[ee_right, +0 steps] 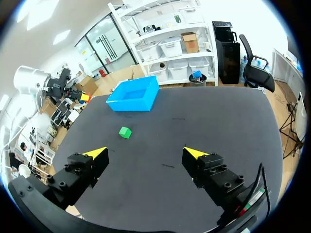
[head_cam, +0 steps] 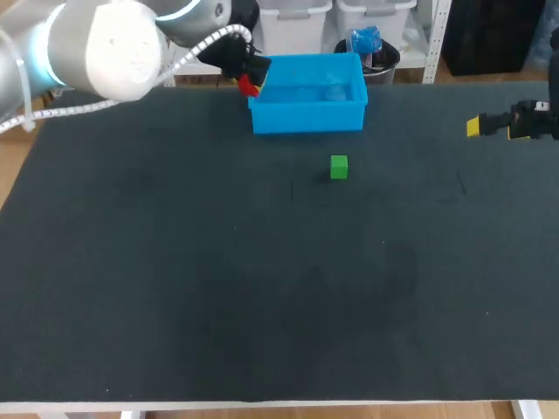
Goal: Use the left arm to pick the red cube and place it into the blue plastic box first, then use the right arm to grasp the green cube and put it into the same blue plastic box after the first action is fully finished.
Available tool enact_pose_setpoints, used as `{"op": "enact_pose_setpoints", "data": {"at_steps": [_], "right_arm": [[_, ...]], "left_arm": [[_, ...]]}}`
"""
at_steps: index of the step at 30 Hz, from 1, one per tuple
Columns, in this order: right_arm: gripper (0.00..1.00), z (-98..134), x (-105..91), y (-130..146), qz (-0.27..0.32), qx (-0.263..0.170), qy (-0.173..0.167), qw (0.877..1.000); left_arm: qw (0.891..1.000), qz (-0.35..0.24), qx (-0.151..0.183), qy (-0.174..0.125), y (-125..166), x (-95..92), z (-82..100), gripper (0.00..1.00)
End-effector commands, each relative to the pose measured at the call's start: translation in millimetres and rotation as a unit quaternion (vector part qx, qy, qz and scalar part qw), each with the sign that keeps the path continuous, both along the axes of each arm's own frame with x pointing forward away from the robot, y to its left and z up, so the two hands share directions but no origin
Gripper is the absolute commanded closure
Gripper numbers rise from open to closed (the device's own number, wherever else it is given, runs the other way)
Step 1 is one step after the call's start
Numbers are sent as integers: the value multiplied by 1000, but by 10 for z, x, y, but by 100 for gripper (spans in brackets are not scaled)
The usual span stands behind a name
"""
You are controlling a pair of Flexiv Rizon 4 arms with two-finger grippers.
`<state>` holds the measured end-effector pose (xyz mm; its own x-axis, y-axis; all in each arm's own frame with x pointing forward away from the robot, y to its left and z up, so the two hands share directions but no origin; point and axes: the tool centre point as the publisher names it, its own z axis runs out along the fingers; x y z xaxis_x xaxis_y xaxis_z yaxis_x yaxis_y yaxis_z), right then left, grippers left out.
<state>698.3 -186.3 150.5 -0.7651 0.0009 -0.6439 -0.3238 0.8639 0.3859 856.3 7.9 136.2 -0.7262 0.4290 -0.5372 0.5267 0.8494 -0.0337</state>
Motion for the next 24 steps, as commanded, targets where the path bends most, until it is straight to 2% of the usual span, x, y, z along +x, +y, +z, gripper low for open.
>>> {"op": "enact_pose_setpoints", "data": {"at_steps": [1,4,6,11,17,24], "right_arm": [[0,-3,8,5,0,-1,0,1000],[0,-3,8,5,0,-1,0,1000],[0,-3,8,5,0,-1,0,1000],[0,-3,8,5,0,-1,0,1000],[0,-3,8,5,0,-1,0,1000],[0,-3,8,5,0,-1,0,1000]], "left_arm": [[999,-43,-27,8,8,89,-32,100],[998,-60,-20,-3,-6,113,-20,100],[997,-66,-32,-19,-9,124,-23,100],[996,-77,-27,-21,-24,209,-53,100],[994,-103,-29,-39,-117,469,-73,100],[991,-122,-33,-46,-279,823,-134,100]]}}
